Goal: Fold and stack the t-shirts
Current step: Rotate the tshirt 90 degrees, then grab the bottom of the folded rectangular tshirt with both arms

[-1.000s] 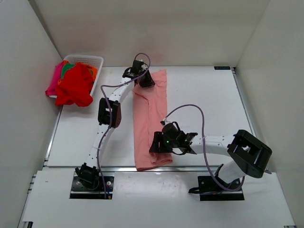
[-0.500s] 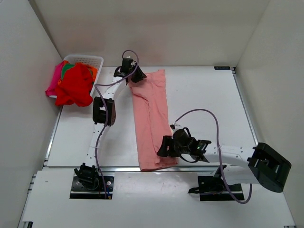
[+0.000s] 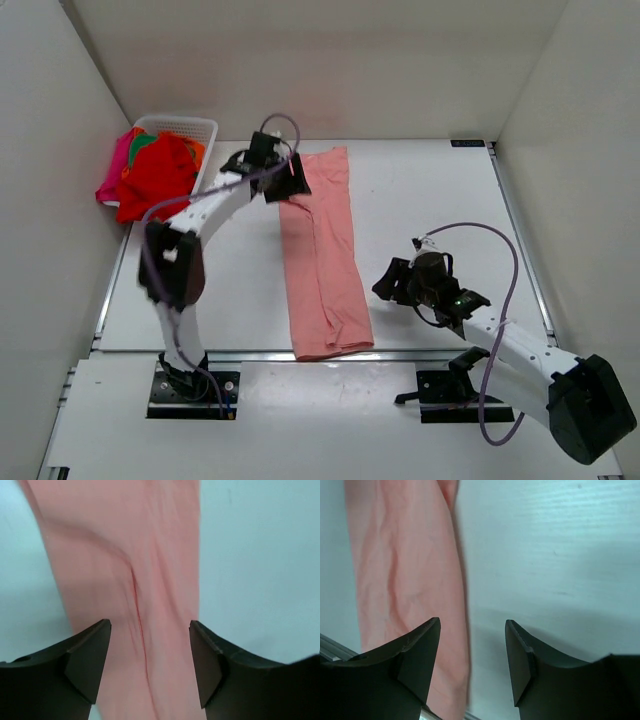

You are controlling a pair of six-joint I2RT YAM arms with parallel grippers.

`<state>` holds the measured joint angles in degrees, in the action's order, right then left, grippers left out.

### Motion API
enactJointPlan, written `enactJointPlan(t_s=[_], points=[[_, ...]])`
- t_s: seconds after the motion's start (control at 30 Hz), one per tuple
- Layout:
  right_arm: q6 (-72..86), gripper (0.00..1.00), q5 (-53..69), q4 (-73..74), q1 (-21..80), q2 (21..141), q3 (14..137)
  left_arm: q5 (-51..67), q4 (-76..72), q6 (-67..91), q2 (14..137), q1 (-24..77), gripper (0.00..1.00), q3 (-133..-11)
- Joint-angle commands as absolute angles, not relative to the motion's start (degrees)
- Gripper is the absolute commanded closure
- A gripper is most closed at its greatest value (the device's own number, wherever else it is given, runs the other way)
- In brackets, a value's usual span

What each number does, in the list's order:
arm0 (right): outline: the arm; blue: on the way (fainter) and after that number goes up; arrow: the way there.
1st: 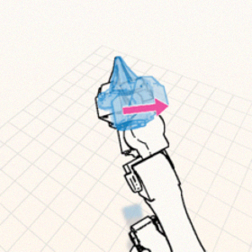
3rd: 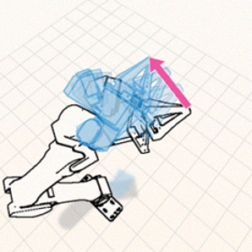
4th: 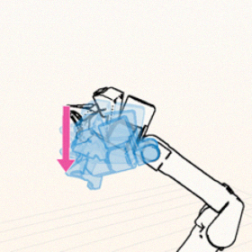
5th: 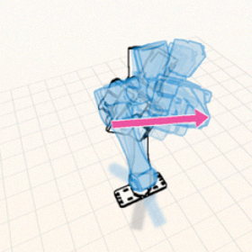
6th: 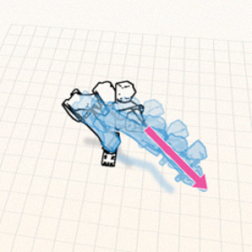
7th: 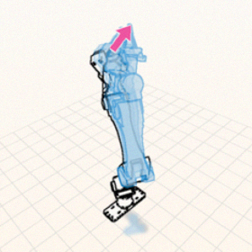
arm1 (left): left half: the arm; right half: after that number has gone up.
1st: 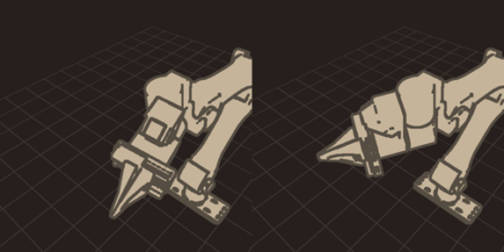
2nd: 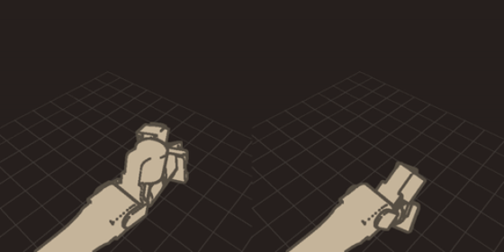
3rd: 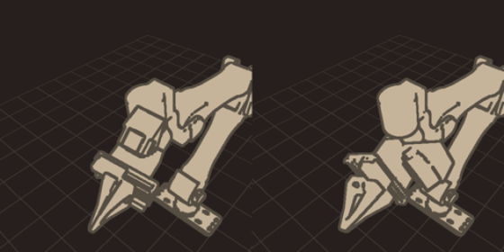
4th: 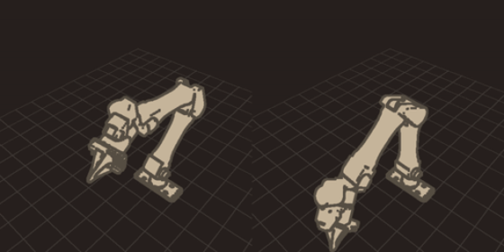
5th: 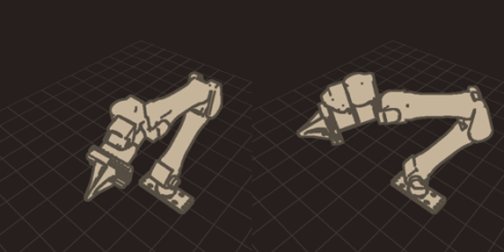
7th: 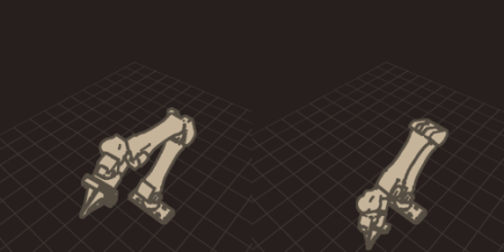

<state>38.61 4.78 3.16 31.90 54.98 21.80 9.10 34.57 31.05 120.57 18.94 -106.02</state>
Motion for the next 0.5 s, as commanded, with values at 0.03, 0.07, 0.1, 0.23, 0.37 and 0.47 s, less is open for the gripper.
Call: enactJointPlan(t_s=[0.03, 0.07, 0.1, 0.23, 0.37, 0.47], points=[[37.2, 0.46, 4.1, 11.8, 32.1, 49.5, 20.5, 4.5, 26.9, 31.3, 94.3, 28.2, 0.24, -72.8], [37.7, 0.44, 2.5, 13.1, 32.7, 47.9, 20.8, 4.4, 25.9, 33.0, 88.8, 30.2, 0.25, -65.6], [39.5, 0.45, 2.5, 14.7, 33.7, 46.9, 20.5, 1.5, 26.0, 35.0, 84.0, 31.1, 0.24, -60.1], [45.0, 0.43, 0.0, 17.9, 40.0, 42.3, 18.1, 0.1, 23.8, 41.5, 71.3, 35.7, 0.24, -44.4], [49.0, 0.41, 0.3, 18.4, 44.4, 41.9, 16.1, -1.3, 24.4, 44.5, 64.7, 38.7, 0.24, -37.1], [50.6, 0.4, -1.9, 17.9, 47.3, 43.3, 15.8, -0.8, 23.4, 49.4, 63.1, 42.6, 0.24, -32.0]])
